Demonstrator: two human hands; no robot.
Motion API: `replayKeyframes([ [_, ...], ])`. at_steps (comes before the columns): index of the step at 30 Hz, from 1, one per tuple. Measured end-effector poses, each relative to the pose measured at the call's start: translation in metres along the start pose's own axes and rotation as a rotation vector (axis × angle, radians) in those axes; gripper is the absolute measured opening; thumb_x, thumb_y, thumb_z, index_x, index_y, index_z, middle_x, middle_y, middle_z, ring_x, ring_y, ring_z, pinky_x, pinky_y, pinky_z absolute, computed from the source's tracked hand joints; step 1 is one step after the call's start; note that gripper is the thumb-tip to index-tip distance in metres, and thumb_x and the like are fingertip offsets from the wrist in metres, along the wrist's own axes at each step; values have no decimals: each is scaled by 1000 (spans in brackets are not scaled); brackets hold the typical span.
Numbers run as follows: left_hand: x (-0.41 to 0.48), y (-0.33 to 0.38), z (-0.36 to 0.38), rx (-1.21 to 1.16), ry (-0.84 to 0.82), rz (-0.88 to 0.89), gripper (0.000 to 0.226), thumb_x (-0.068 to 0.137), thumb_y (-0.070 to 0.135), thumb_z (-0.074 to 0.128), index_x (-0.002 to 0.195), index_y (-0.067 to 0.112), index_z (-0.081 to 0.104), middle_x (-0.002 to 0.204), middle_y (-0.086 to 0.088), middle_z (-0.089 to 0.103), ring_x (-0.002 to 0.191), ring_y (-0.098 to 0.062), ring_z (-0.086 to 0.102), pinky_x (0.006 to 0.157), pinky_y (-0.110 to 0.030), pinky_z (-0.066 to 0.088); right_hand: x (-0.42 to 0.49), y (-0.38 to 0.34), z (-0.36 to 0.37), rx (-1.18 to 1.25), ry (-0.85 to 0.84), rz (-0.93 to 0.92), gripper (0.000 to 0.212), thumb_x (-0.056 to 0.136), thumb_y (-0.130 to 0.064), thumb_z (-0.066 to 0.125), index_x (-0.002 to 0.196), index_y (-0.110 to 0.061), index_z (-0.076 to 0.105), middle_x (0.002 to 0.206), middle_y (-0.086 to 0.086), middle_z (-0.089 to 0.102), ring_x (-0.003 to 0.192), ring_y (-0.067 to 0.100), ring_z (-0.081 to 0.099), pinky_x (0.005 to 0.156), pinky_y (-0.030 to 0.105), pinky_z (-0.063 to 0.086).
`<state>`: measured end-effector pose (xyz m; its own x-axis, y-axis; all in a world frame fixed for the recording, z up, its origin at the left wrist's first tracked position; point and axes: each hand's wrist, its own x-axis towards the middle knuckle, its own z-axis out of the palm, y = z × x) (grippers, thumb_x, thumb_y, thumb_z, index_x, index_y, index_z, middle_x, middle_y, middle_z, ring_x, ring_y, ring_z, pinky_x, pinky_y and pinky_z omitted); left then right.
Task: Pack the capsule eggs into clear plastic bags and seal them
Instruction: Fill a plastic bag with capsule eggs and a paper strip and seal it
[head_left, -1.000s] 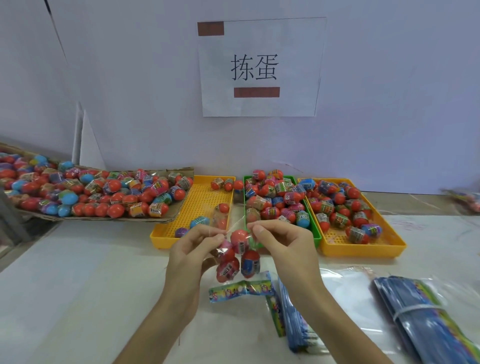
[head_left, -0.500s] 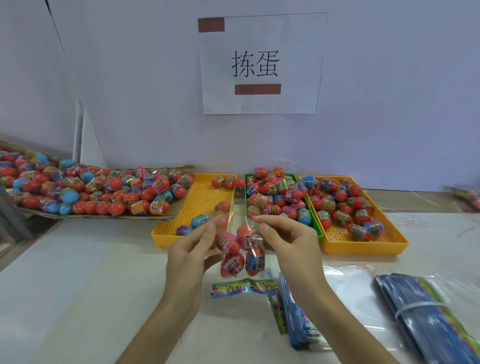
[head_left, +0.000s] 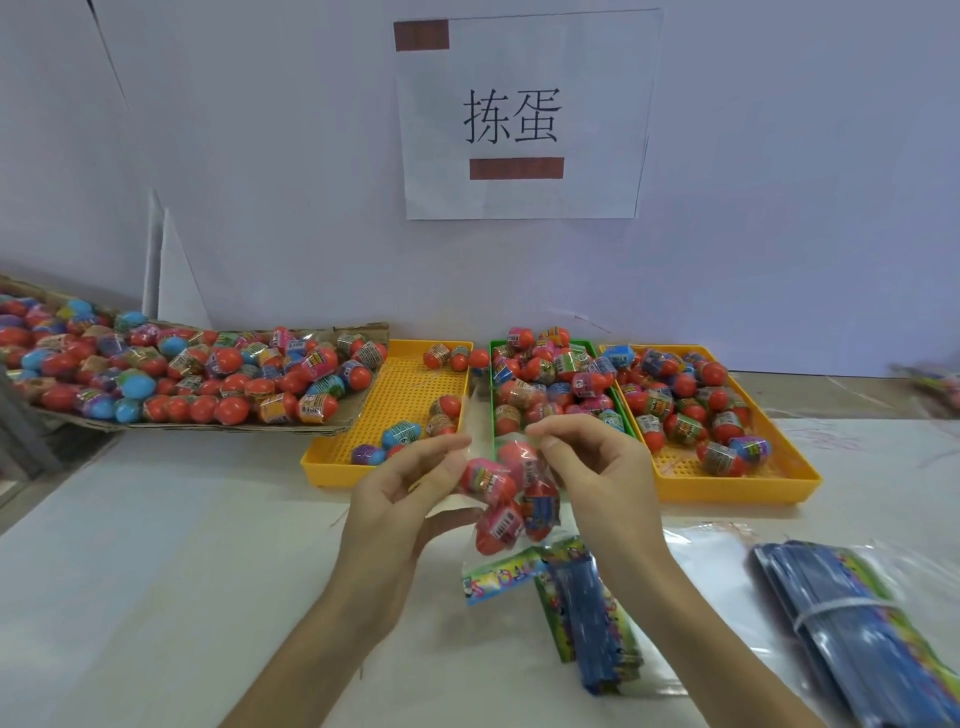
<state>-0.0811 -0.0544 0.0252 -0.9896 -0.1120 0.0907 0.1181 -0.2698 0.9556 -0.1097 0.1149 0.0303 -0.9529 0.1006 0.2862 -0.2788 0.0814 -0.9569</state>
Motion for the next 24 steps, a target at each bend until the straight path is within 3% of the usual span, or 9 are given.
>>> replayKeyframes([
  [5,-2,2,-1,79,-9,91,25,68,36,79,92,27,78,86,-5,73,86,-25,75,64,-33,62,0,-1,1,46,27,38,26,94,-6,66,84,-26,78,84,-10,74,83,4,68,65,16,55],
  [8,-3,2,-1,150,-66,126,21,70,34,84,90,29,77,85,-15,70,85,-25,74,69,-32,62,0,-2,0,74,45,63,28,94,-7,65,82,-28,78,85,-10,75,85,5,69,68,20,58],
  [13,-2,-1,-3,204,-3,168,12,81,29,70,89,24,76,73,-3,70,72,-19,70,68,-29,60,-2,-3,3,81,20,91,21,95,-13,66,86,-28,78,88,-13,75,89,6,70,71,23,59],
  [17,2,-6,-7,231,32,222,12,92,10,66,90,18,74,65,-3,64,65,-17,63,70,-31,60,-5,-3,6,94,-36,124,11,93,-22,70,92,-29,78,92,-11,75,92,8,71,76,27,61],
  [21,2,-3,-5,159,1,187,5,87,28,73,90,25,74,70,2,64,69,-12,64,65,-26,57,-4,-4,6,166,-24,195,8,91,-20,71,93,-22,78,90,-3,76,90,16,73,73,26,60],
  [24,2,-5,-5,162,-43,107,13,82,29,75,95,25,74,75,0,63,69,-12,62,61,-23,53,-4,-7,5,221,-15,233,8,90,-19,72,94,-18,78,89,2,76,90,21,73,72,27,59],
])
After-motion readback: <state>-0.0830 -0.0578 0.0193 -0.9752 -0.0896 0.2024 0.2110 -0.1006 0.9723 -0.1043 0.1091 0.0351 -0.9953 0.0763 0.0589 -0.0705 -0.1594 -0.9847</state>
